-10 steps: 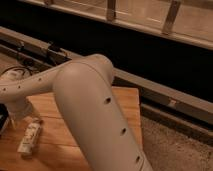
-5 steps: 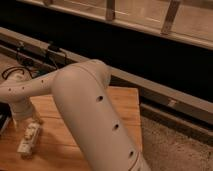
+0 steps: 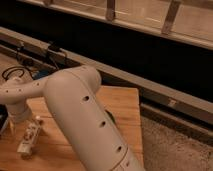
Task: Place the bottle in the ceramic bowl
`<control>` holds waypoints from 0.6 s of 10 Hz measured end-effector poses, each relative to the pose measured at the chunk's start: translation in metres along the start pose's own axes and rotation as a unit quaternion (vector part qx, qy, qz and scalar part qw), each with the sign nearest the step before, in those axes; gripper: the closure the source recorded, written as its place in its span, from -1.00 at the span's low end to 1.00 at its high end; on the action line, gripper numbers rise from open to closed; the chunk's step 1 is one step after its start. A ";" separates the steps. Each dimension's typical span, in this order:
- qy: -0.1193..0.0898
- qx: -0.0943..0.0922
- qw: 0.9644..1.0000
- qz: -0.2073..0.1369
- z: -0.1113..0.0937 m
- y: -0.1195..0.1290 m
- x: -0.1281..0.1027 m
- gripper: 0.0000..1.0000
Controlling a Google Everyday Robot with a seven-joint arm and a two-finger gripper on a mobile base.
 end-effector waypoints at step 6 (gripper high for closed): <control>0.022 0.005 0.999 0.027 0.023 -0.013 0.006 -0.30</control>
